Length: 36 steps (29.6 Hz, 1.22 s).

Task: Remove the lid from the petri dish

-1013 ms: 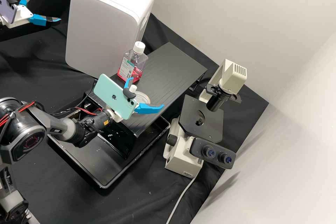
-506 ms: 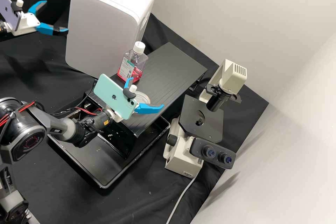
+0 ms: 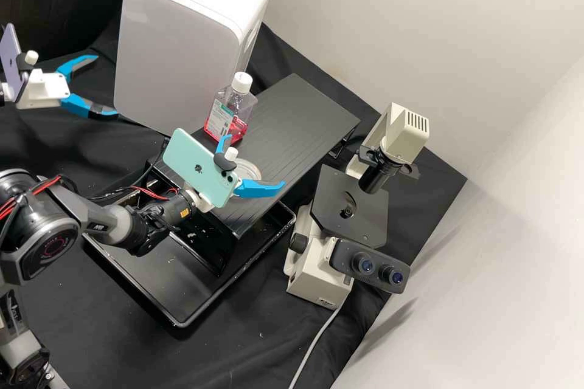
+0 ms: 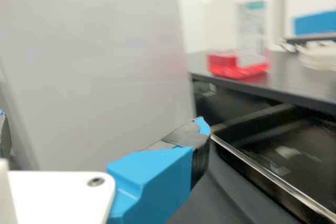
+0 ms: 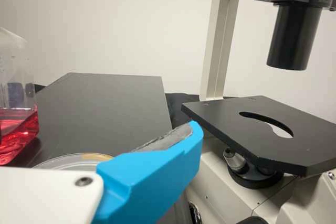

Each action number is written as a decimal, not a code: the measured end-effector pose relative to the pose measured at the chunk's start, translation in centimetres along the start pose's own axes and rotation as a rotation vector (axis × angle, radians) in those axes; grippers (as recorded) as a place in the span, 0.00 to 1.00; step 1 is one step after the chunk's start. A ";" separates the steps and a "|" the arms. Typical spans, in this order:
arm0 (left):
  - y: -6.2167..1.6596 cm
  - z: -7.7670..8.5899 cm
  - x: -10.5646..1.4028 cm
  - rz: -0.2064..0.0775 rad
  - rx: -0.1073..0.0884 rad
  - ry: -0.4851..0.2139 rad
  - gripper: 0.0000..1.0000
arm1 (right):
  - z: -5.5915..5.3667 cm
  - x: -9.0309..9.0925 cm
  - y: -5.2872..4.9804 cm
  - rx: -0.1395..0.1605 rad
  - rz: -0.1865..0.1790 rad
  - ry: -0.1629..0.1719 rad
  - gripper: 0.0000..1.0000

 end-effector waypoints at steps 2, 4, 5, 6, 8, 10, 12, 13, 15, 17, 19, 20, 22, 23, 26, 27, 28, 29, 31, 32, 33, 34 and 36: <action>-0.61 0.5 -0.6 -0.030 0.006 -0.027 1.00 | 0.0 0.0 0.0 0.000 0.000 0.000 1.00; -1.05 0.9 -1.0 -0.051 0.009 -0.044 1.00 | 0.0 0.0 0.0 0.000 0.000 0.000 1.00; -1.21 1.1 -1.3 -0.060 0.011 -0.054 1.00 | 0.0 0.0 0.0 0.000 0.000 0.000 1.00; -1.35 1.3 -1.5 -0.068 0.014 -0.066 1.00 | 0.0 0.0 0.0 0.000 0.000 0.000 1.00; -1.53 1.7 -1.9 -0.079 0.020 -0.094 1.00 | 0.0 0.0 0.0 0.000 0.000 0.000 1.00; -1.77 2.1 -2.3 -0.092 0.026 -0.118 1.00 | 0.0 0.0 0.0 0.000 0.000 0.000 1.00; -1.86 2.5 -2.6 -0.099 0.030 -0.139 1.00 | 0.0 0.0 0.0 0.000 0.000 0.000 1.00; -1.95 2.6 -2.9 -0.104 0.032 -0.147 1.00 | 0.0 0.0 0.0 0.000 0.000 0.000 1.00; -1.93 2.8 -3.2 -0.104 0.034 -0.159 1.00 | 0.0 0.0 0.0 0.000 0.000 0.000 1.00; -2.00 3.0 -3.5 -0.110 0.036 -0.173 1.00 | 0.0 0.0 0.0 0.000 0.000 0.000 1.00; -2.13 3.3 -3.9 -0.118 0.041 -0.193 1.00 | 0.0 0.0 0.0 0.000 0.000 0.000 1.00; -2.18 3.6 -4.0 -0.121 0.045 -0.209 1.00 | 0.0 0.0 0.0 0.000 0.000 0.000 1.00; -2.29 3.7 -4.2 -0.127 0.047 -0.220 1.00 | 0.0 0.0 0.0 0.000 0.000 0.000 1.00; -2.32 3.8 -4.3 -0.129 0.047 -0.223 1.00 | 0.0 0.0 0.0 0.000 0.000 0.000 1.00; -2.38 3.9 -4.5 -0.132 0.048 -0.227 1.00 | 0.0 0.0 0.0 0.000 0.000 0.000 1.00; -2.41 3.9 -4.5 -0.134 0.047 -0.226 1.00 | 0.0 0.0 0.0 0.000 0.000 0.000 1.00; -2.46 3.9 -4.6 -0.137 0.049 -0.232 1.00 | 0.0 0.0 0.0 0.000 0.000 0.000 1.00; -2.47 4.0 -4.6 -0.137 0.050 -0.238 1.00 | 0.0 0.0 0.0 0.000 0.000 0.000 1.00; -2.48 4.1 -4.6 -0.138 0.052 -0.243 1.00 | 0.0 0.0 0.0 0.000 0.000 0.000 1.00; -2.48 4.1 -4.6 -0.138 0.052 -0.243 1.00 | 0.0 0.0 0.0 0.000 0.000 0.000 1.00; -2.50 4.2 -4.6 -0.138 0.052 -0.248 1.00 | 0.0 0.0 0.0 0.000 0.000 0.000 1.00; -2.50 4.2 -4.6 -0.138 0.052 -0.244 1.00 | 0.0 0.0 0.0 0.000 0.000 0.000 1.00; -2.53 4.3 -4.7 -0.137 0.064 -0.245 1.00 | 0.0 0.0 0.0 0.000 0.000 0.000 1.00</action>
